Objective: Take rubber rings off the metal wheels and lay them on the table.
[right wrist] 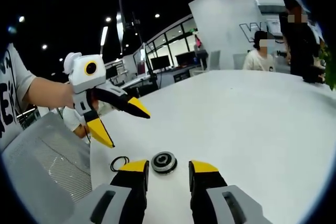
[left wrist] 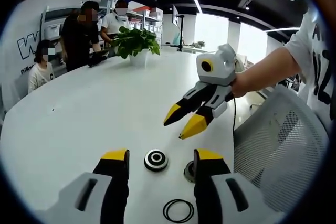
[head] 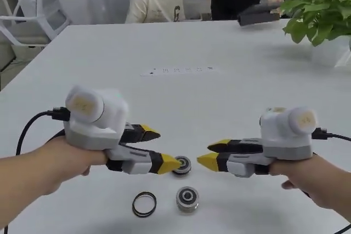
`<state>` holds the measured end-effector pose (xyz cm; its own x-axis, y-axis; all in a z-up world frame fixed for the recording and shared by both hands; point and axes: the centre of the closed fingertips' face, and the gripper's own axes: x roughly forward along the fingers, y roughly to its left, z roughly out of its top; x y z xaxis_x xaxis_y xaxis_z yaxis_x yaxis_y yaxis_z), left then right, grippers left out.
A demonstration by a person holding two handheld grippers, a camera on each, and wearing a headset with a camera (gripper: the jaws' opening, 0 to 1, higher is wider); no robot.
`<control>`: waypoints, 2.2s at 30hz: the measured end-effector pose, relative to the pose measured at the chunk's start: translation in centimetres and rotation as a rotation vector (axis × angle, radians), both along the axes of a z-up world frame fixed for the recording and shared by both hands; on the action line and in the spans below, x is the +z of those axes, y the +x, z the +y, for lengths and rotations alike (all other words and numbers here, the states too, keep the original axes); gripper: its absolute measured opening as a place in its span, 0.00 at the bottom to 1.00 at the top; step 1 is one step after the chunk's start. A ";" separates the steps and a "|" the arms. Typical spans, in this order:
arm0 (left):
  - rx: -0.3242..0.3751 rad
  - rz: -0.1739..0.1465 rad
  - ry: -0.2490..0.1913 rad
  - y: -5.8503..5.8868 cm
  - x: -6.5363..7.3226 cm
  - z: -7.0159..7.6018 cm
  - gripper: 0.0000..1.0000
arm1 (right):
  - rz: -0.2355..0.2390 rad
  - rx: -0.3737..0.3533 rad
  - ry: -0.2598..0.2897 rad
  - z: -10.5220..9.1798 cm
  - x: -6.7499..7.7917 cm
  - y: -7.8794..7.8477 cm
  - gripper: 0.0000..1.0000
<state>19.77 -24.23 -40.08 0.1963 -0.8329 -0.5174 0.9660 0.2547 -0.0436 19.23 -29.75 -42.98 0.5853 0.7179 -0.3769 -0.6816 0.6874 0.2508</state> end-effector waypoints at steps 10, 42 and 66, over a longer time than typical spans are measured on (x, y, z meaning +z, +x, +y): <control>-0.007 0.022 0.016 0.7 -1.7 -1.4 0.41 | -0.001 -0.004 -0.006 -0.4 -0.5 0.3 0.30; -0.033 -0.001 0.097 1.2 -5.9 -2.2 0.12 | 0.034 0.022 -0.020 0.4 -2.6 0.7 0.30; -0.063 -0.068 0.106 0.9 -6.0 -2.5 0.07 | 0.001 0.116 -0.108 3.2 -4.4 0.6 0.27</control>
<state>20.67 -26.77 -46.09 0.1828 -0.7860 -0.5906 0.9801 0.1932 0.0462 19.83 -26.60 -47.37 0.5004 0.7358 -0.4563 -0.7578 0.6271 0.1802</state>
